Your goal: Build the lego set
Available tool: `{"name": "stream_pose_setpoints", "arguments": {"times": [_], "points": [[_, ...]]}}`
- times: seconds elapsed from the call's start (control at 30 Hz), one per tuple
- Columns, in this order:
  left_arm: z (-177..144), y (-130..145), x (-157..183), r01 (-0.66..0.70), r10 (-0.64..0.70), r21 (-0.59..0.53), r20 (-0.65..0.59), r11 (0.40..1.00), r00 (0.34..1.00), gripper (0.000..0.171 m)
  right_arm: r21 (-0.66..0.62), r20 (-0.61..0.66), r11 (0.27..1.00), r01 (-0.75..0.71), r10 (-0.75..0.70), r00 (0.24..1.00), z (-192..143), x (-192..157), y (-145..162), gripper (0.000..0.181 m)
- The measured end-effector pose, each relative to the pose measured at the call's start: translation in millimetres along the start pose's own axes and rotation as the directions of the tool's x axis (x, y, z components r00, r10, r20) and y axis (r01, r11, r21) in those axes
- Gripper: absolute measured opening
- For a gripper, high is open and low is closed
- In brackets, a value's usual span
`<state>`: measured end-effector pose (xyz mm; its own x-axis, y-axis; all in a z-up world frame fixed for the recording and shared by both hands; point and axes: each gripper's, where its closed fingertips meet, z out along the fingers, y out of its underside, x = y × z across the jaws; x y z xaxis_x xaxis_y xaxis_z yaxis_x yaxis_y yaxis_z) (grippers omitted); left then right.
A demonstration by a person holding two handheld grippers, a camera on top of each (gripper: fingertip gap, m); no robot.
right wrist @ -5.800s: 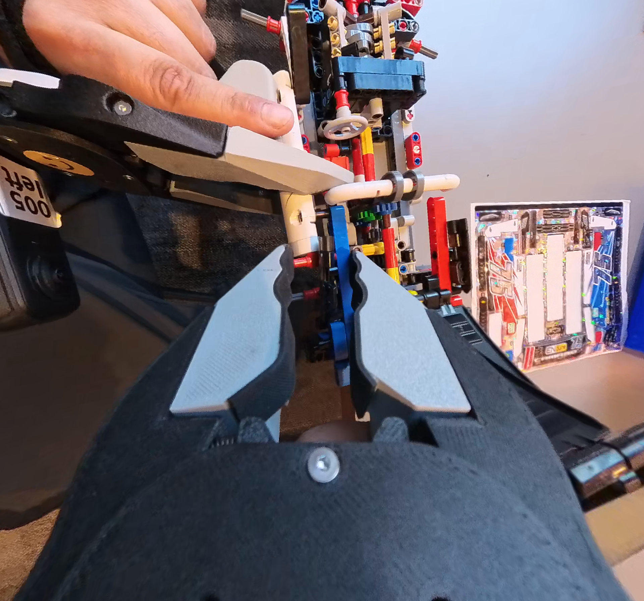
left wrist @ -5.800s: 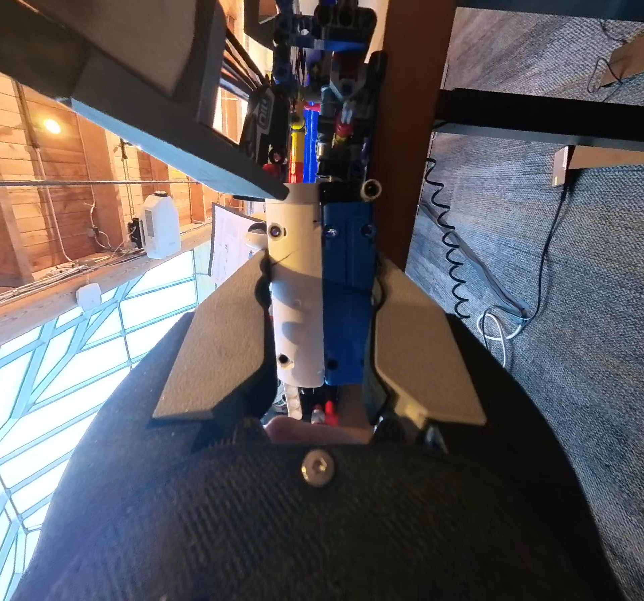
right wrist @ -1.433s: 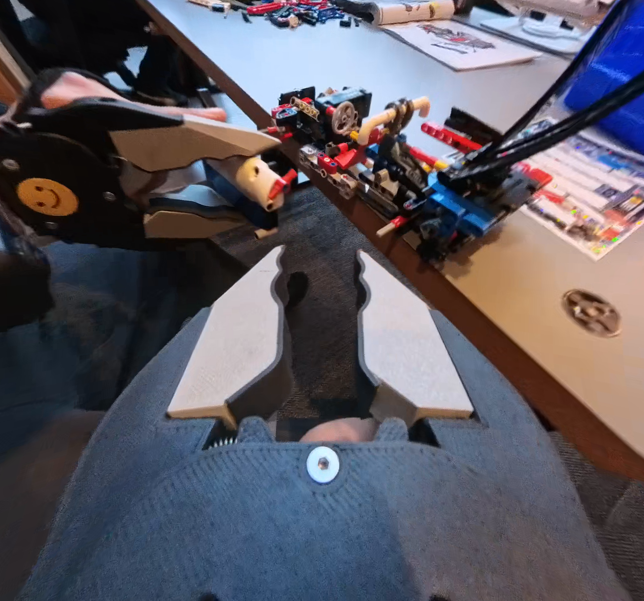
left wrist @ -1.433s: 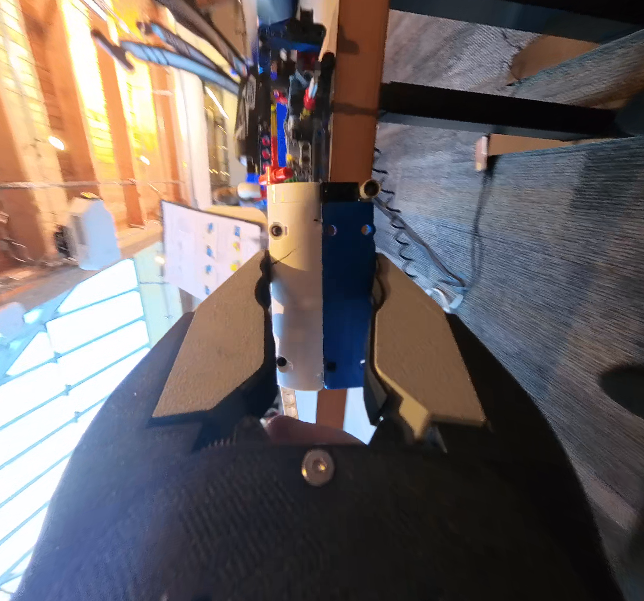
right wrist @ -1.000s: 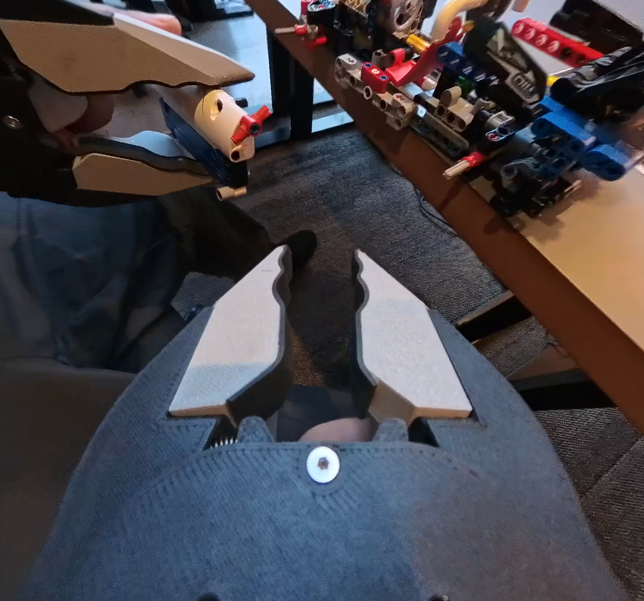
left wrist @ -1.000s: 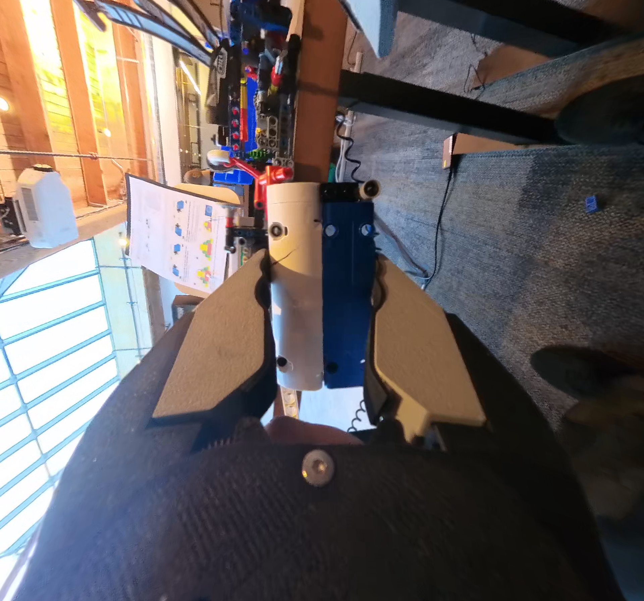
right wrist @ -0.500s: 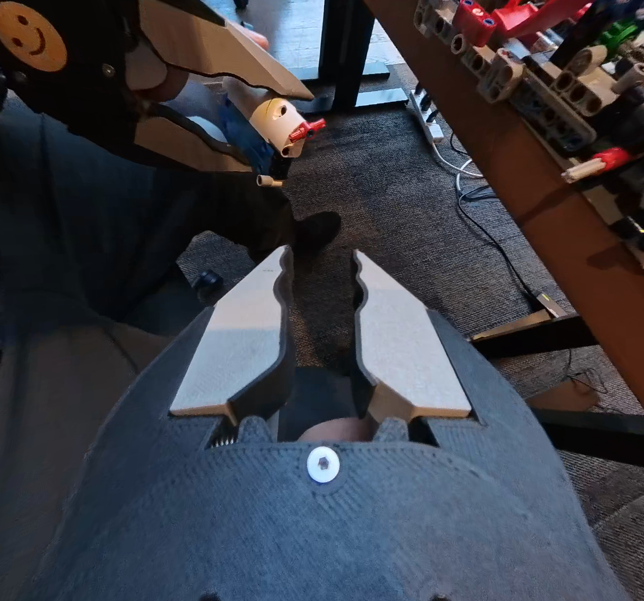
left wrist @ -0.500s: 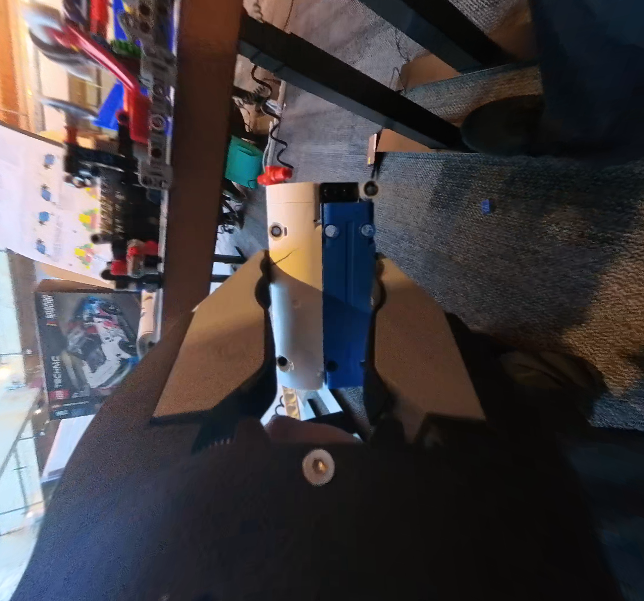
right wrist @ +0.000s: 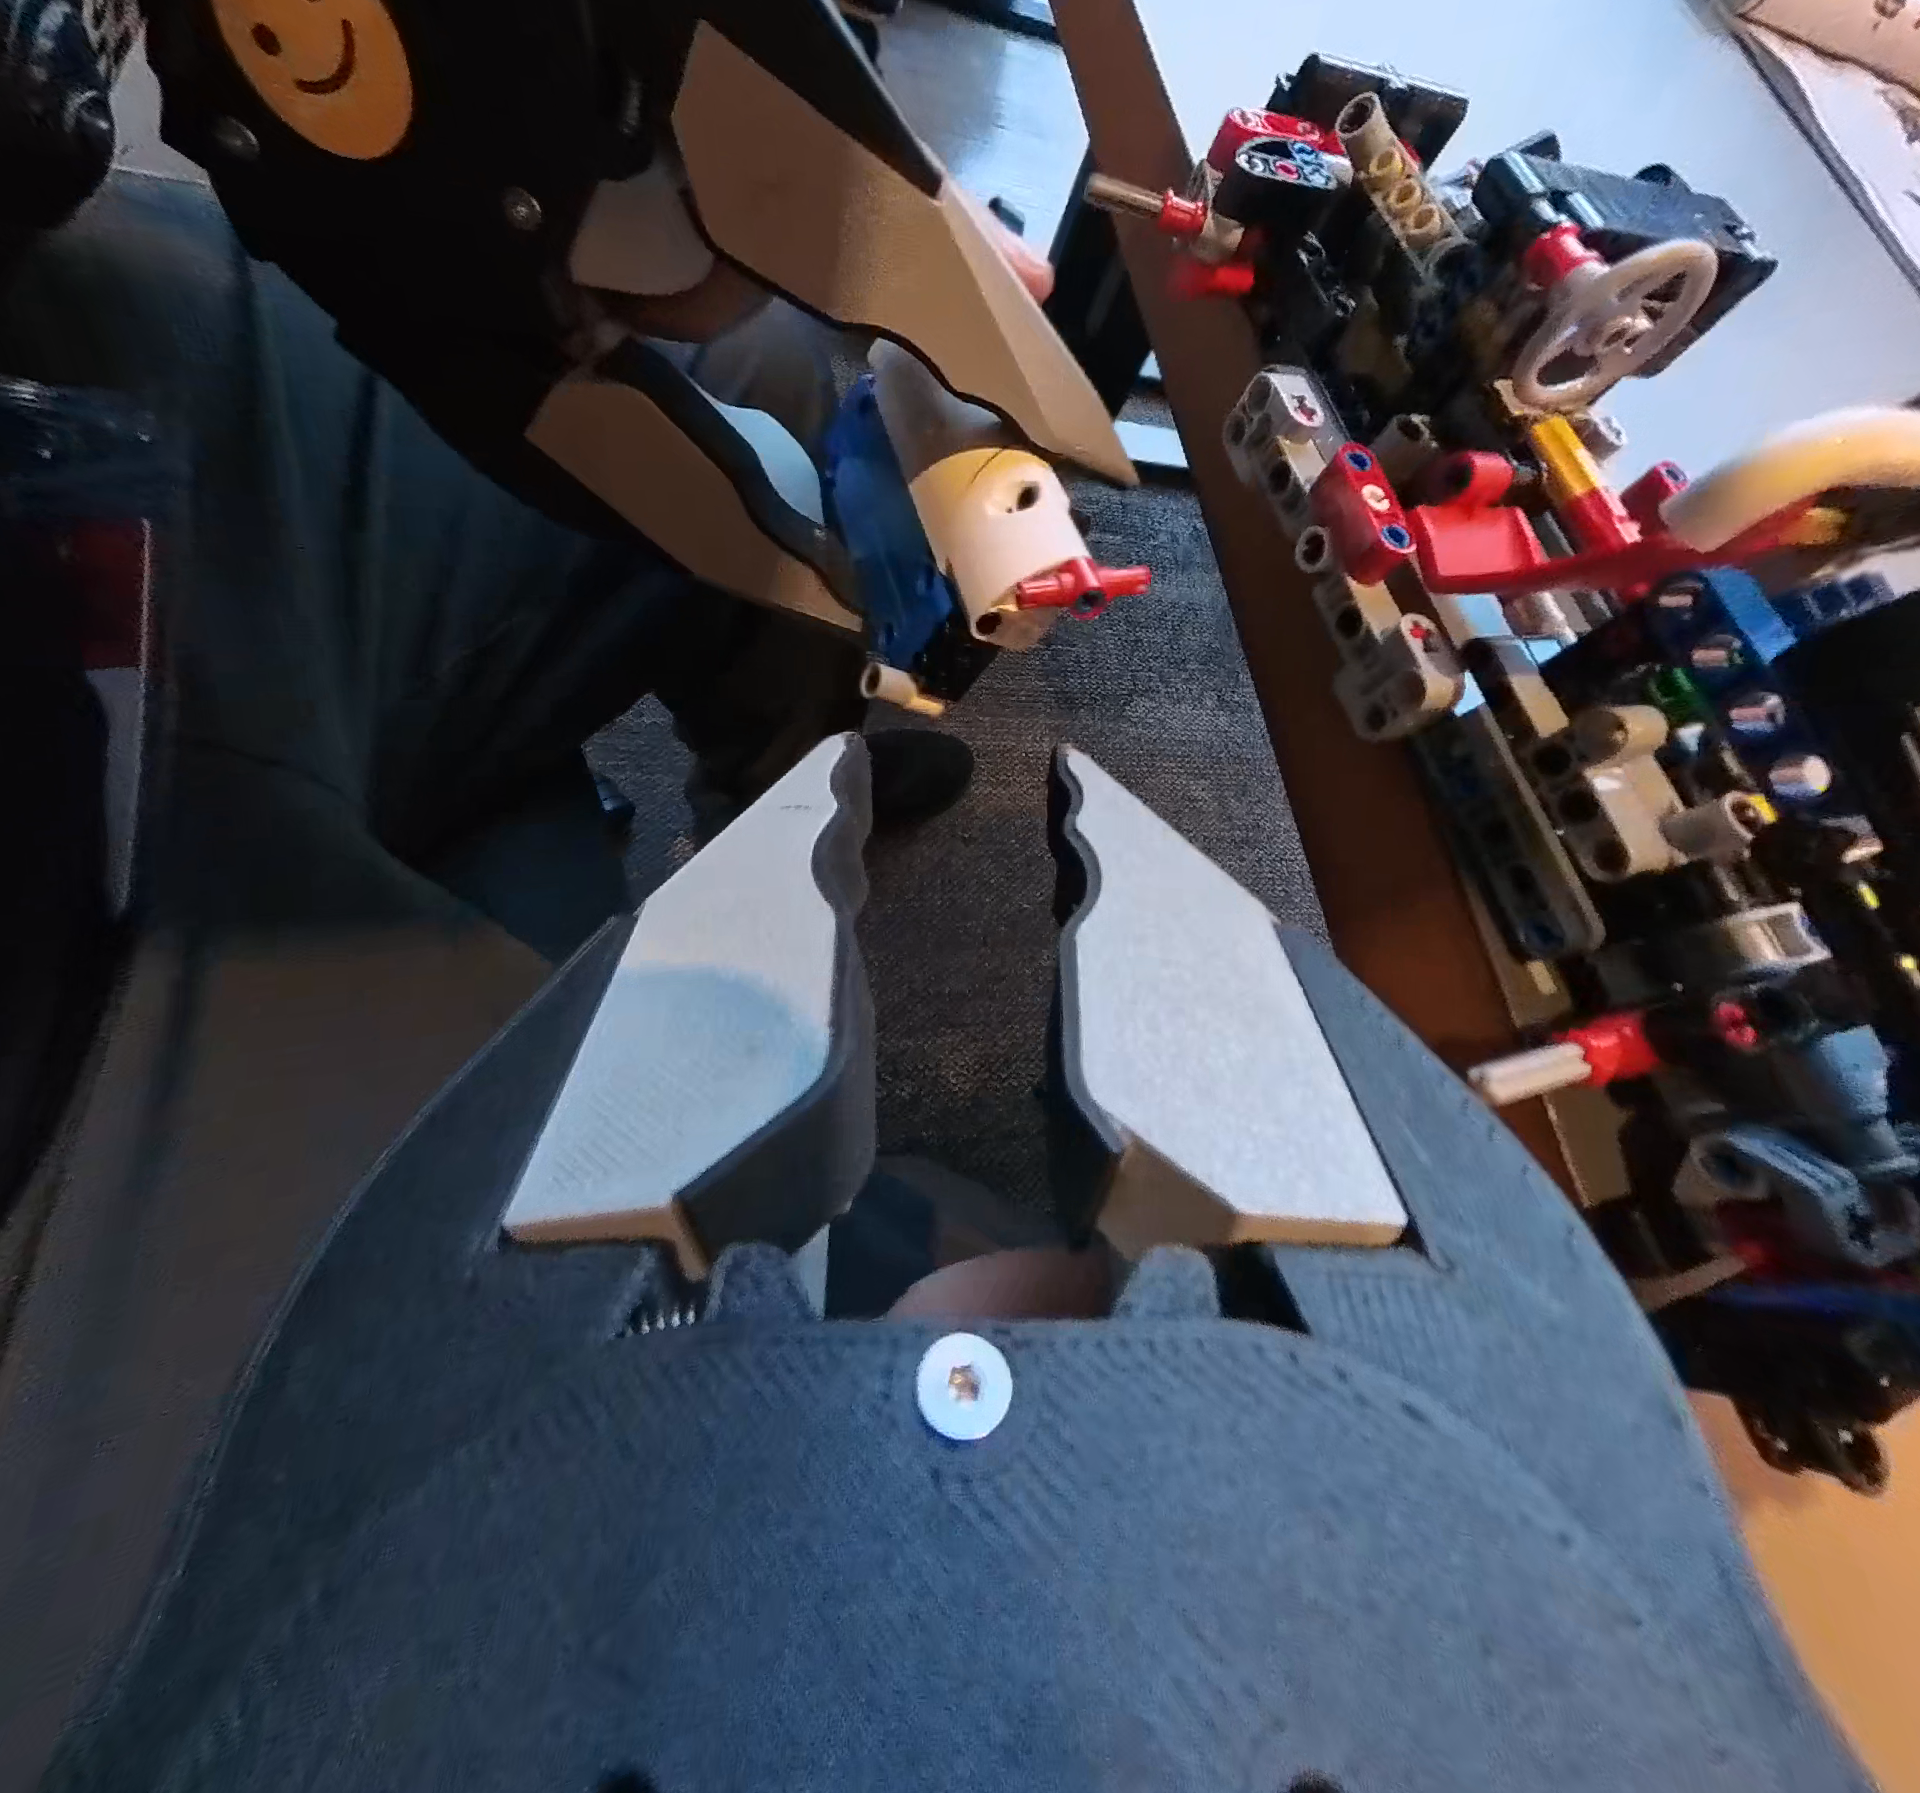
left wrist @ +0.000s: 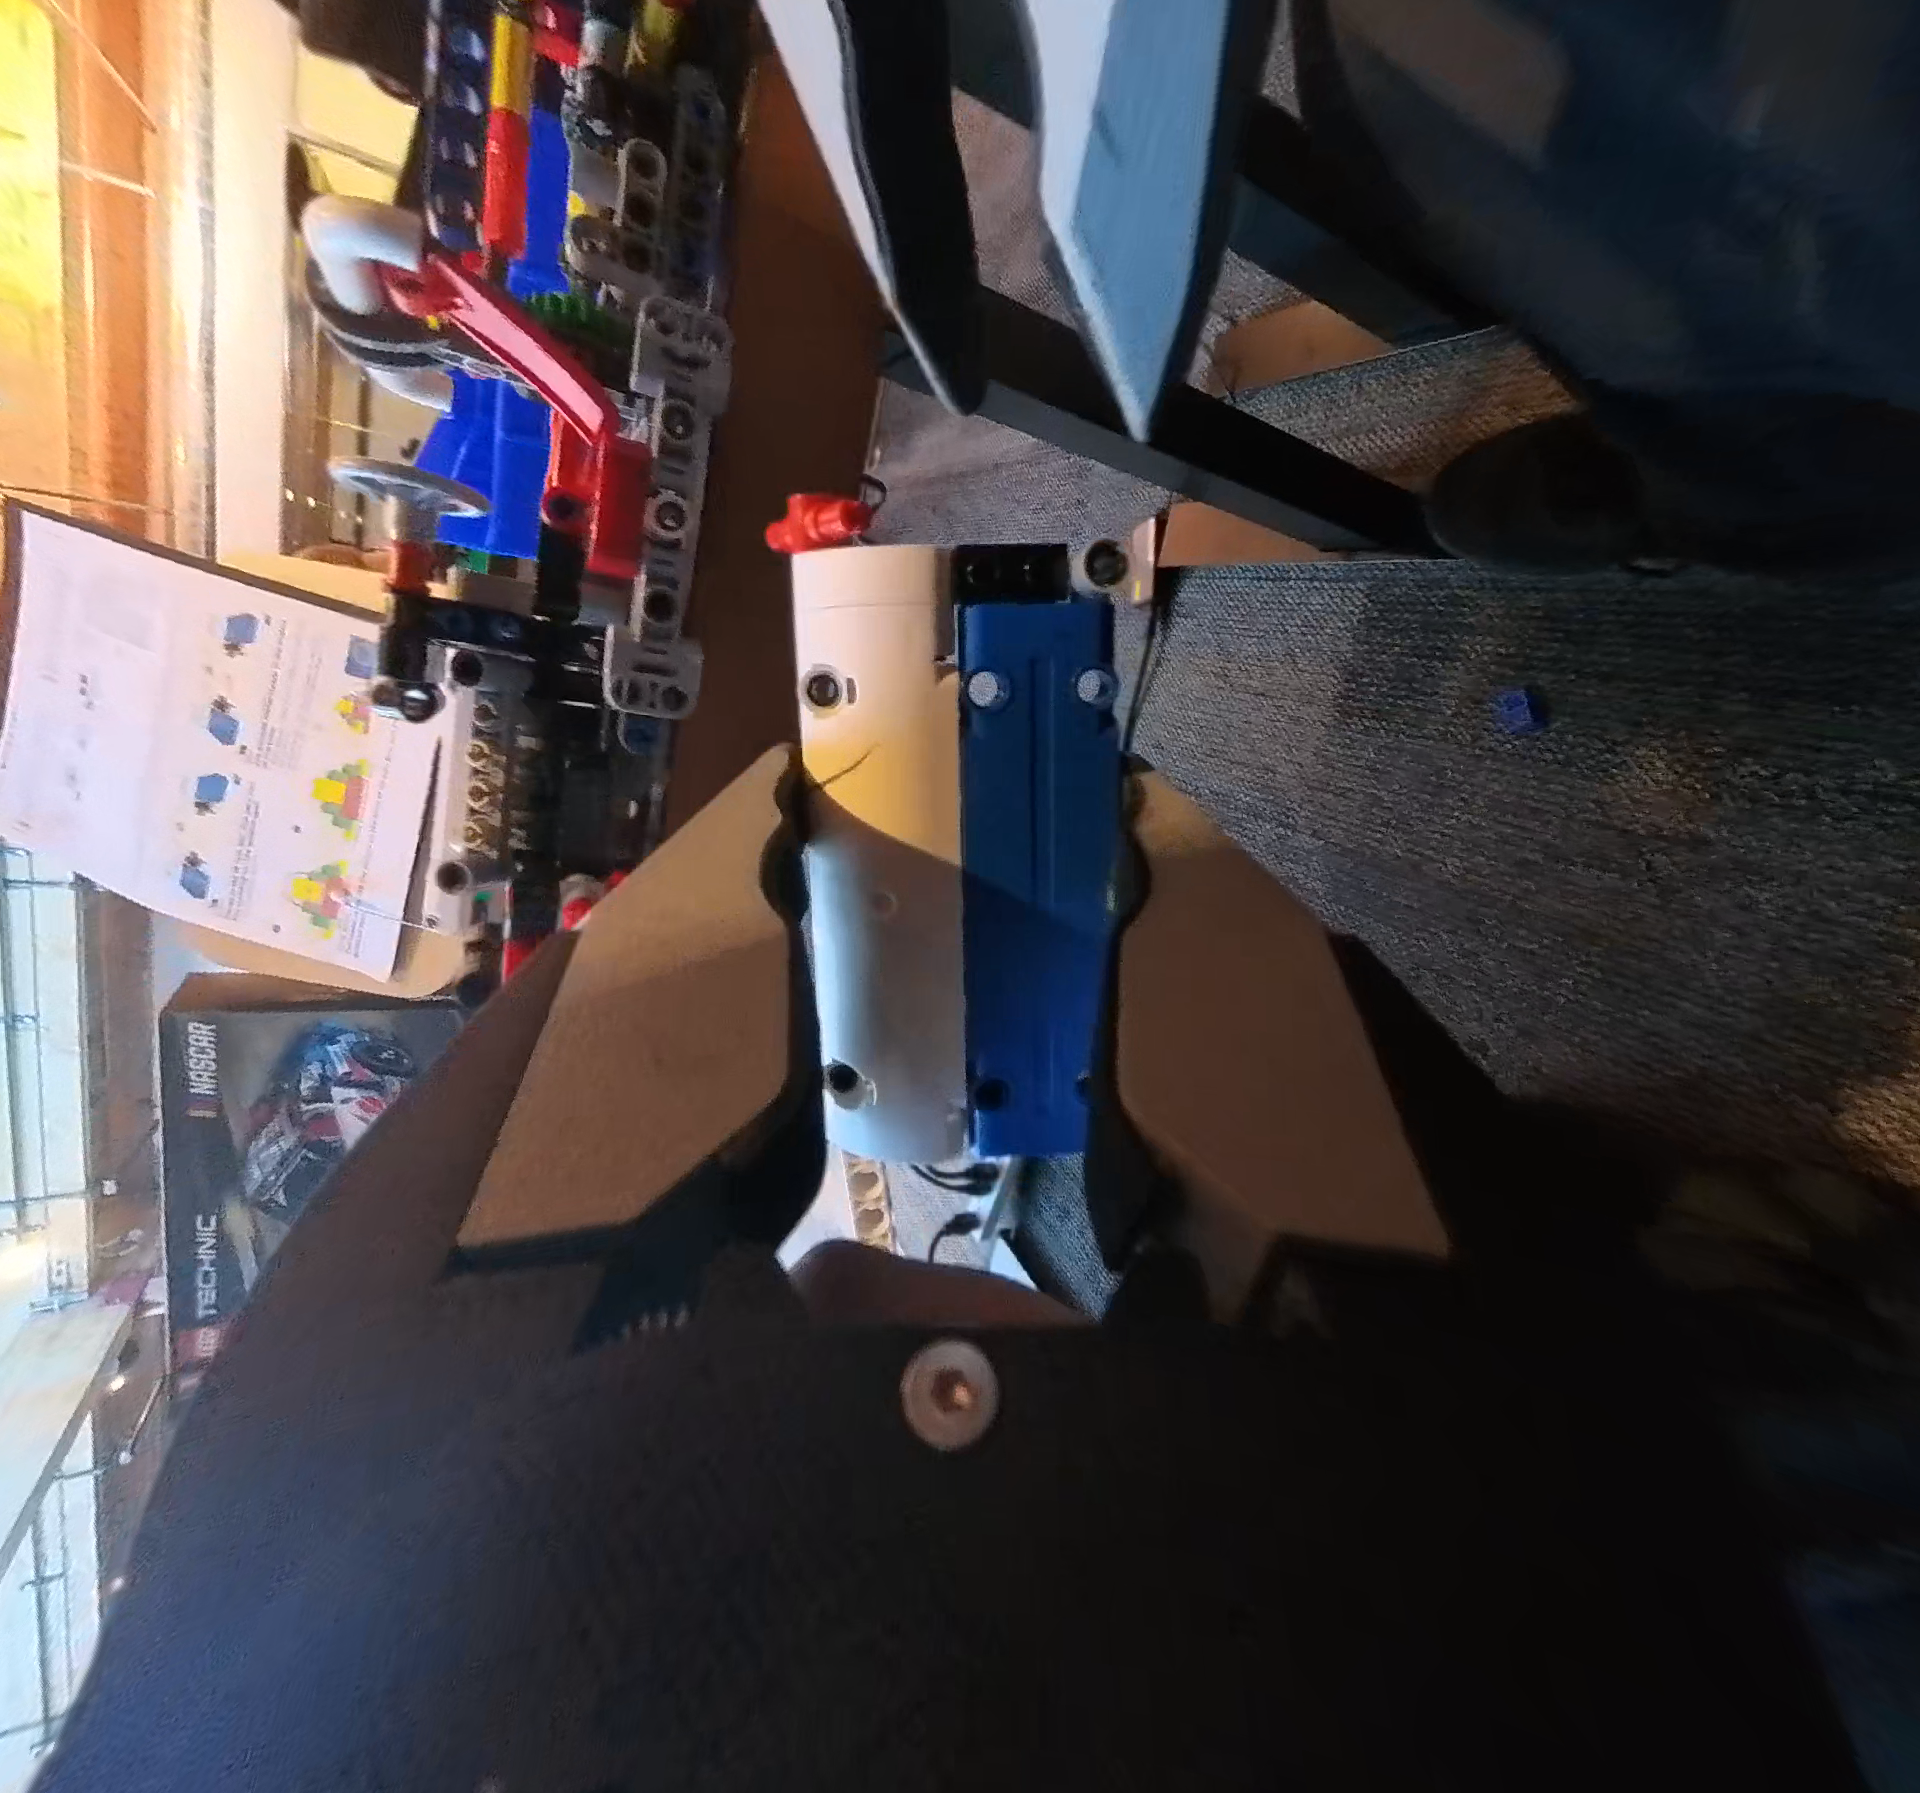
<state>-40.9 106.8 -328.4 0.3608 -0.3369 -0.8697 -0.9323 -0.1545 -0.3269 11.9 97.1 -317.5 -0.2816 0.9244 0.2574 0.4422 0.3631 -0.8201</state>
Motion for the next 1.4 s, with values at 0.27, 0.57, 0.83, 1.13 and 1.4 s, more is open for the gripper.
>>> {"name": "stream_pose_setpoints", "arguments": {"times": [0.27,0.57,0.83,1.13,1.4], "points": [[-3,-7,-3,-0.037,0.037,0.027,0.016,0.999,0.999,0.055,-0.008,-0.038,1.000,0.016,-0.017,0.999,-8,0,1,0.033],[-11,-26,-18,-0.077,0.074,0.037,0.066,0.996,0.995,0.055,0.005,-0.120,0.998,0.064,-0.063,0.991,-27,-1,-7,0.031],[-18,-31,-17,-0.081,0.080,0.021,0.072,0.996,0.994,0.055,0.029,-0.153,0.997,0.069,-0.064,0.986,-40,-5,-11,0.030],[-20,-26,-17,-0.063,0.063,0.005,0.071,0.998,0.996,0.054,0.034,-0.152,0.999,0.040,-0.034,0.988,-40,-1,-8,0.029],[-19,-23,-17,-0.053,0.053,0.002,0.065,0.999,0.996,0.054,0.027,-0.144,0.999,0.032,-0.028,0.989,-35,-2,-5,0.028]]}}
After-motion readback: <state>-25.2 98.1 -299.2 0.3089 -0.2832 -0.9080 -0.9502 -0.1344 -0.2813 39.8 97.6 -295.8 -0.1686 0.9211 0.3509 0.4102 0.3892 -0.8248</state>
